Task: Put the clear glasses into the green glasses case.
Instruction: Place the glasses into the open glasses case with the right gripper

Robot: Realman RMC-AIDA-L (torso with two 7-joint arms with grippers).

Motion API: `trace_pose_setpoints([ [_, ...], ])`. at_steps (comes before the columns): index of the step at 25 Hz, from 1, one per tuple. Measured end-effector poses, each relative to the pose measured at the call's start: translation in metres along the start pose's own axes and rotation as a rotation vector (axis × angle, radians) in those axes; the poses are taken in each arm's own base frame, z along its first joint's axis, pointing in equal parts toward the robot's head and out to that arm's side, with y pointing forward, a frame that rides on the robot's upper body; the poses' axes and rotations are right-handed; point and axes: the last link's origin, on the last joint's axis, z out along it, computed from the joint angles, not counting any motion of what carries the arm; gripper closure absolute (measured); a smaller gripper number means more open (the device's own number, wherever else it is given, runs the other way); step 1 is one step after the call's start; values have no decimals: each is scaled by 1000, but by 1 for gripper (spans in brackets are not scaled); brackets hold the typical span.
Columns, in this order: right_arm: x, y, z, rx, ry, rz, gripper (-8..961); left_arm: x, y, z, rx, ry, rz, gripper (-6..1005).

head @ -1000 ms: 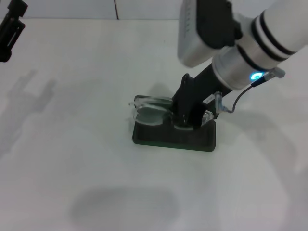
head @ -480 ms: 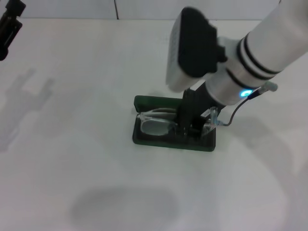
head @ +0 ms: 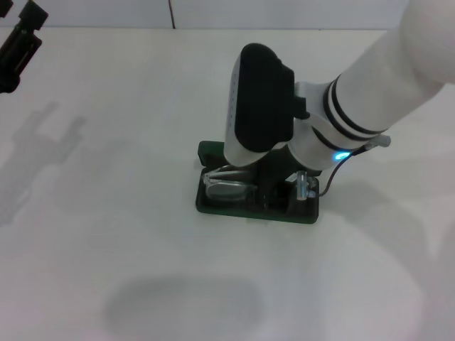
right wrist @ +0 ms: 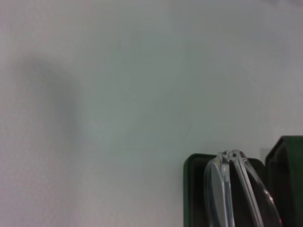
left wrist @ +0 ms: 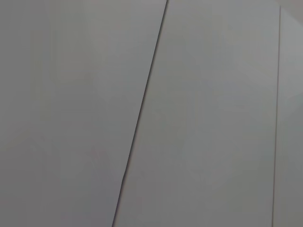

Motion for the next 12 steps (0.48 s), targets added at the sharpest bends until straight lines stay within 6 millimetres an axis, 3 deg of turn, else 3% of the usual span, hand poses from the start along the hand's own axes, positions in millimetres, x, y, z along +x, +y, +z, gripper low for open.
trace_pose_setpoints([
  [12, -2, 1, 4, 48, 27, -8, 731, -1, -1, 3, 2, -4, 5, 294],
])
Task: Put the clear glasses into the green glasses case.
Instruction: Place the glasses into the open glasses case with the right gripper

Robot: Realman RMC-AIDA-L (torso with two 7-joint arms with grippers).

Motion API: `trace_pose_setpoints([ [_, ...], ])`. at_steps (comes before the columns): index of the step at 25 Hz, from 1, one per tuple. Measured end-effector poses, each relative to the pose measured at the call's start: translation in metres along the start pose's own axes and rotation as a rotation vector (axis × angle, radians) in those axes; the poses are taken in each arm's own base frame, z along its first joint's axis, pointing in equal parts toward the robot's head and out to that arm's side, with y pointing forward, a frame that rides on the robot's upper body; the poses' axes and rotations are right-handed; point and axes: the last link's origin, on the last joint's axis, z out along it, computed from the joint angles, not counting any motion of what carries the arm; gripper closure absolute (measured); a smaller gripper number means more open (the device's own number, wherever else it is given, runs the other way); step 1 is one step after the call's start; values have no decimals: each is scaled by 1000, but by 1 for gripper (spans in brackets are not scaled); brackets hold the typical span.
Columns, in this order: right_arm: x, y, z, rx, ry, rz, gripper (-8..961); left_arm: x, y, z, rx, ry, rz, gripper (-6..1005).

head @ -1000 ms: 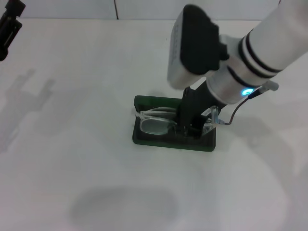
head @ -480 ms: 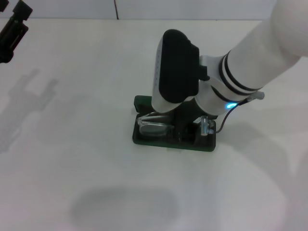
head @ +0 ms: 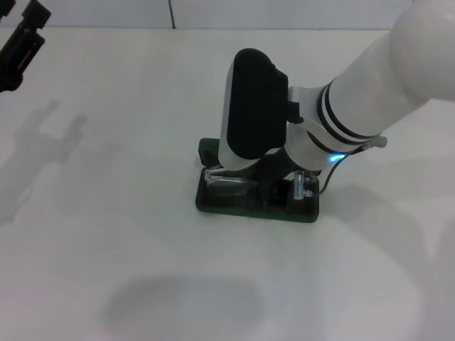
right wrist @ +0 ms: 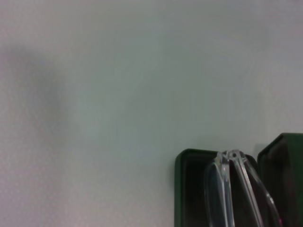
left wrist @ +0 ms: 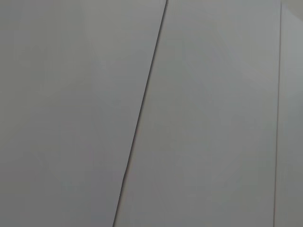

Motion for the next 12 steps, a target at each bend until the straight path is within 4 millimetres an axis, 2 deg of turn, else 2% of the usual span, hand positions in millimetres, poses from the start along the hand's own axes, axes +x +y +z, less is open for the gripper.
trace_pose_setpoints([
  [12, -1, 2, 3, 44, 35, 0, 725, -4, 2, 3, -3, -12, -3, 294],
])
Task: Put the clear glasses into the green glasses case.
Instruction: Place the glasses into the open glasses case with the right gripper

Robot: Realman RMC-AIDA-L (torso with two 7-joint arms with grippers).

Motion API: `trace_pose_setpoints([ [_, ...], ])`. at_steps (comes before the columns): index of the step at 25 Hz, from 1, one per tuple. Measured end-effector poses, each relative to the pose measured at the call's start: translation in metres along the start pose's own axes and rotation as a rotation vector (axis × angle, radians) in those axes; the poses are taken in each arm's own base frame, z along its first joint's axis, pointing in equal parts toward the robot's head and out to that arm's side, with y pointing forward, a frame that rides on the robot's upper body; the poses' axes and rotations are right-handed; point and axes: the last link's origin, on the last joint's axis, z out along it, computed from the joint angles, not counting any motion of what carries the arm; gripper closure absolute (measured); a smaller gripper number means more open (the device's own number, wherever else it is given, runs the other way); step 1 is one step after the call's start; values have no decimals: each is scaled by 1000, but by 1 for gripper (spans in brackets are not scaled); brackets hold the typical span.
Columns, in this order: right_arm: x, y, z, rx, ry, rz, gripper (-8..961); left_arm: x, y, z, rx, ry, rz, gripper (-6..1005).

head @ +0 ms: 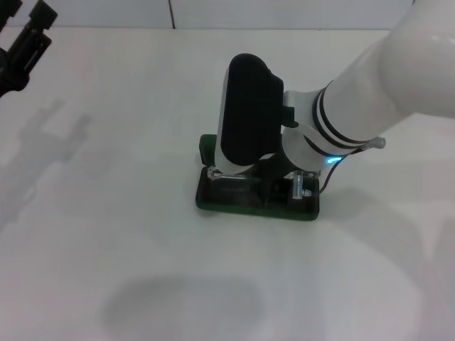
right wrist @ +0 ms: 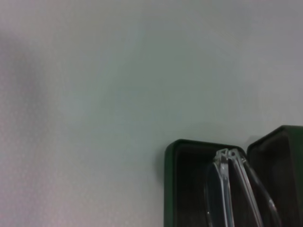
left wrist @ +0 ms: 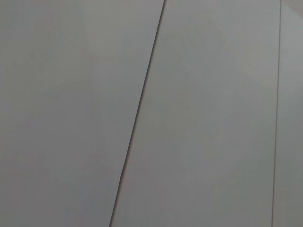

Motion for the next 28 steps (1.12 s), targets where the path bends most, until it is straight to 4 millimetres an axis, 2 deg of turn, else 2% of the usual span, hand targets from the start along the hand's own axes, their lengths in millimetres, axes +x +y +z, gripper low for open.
trace_pose_setpoints([
  [28, -10, 9, -11, 22, 72, 117, 712, -2, 3, 15, -49, -16, -10, 294],
])
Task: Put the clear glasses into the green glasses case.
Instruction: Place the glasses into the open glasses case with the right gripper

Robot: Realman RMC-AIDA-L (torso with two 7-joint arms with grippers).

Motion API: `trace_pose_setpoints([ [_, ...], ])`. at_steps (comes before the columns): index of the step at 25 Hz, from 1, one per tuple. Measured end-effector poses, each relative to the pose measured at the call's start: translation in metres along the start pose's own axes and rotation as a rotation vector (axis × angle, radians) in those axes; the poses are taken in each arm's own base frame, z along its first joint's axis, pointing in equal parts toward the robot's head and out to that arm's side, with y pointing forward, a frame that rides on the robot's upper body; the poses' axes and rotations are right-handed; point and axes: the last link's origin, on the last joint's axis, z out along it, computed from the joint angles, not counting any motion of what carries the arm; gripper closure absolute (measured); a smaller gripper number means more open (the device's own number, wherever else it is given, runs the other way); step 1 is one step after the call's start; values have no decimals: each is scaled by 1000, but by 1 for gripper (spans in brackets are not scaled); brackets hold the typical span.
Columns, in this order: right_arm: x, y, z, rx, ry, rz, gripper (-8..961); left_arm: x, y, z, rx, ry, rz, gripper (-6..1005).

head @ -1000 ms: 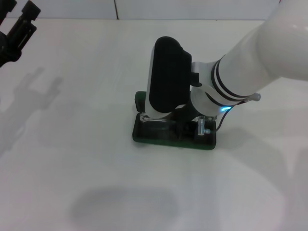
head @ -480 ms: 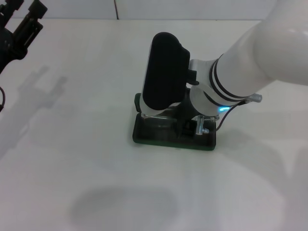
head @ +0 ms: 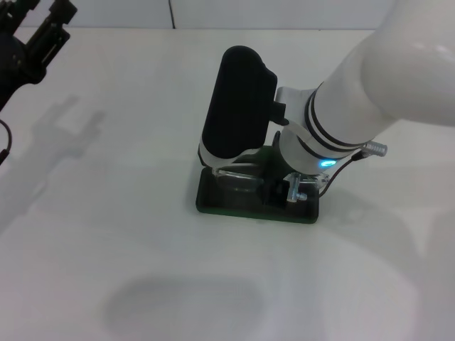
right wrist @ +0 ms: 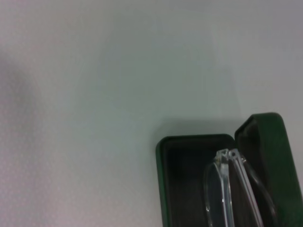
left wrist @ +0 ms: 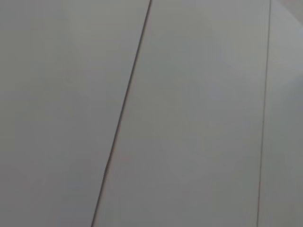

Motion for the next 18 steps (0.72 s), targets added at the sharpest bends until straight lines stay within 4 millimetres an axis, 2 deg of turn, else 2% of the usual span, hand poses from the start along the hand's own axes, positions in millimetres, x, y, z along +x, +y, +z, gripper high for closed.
trace_pose_setpoints([
  [18, -2, 4, 3, 16, -7, -18, 703, -3, 0, 10, -20, -28, 10, 294],
])
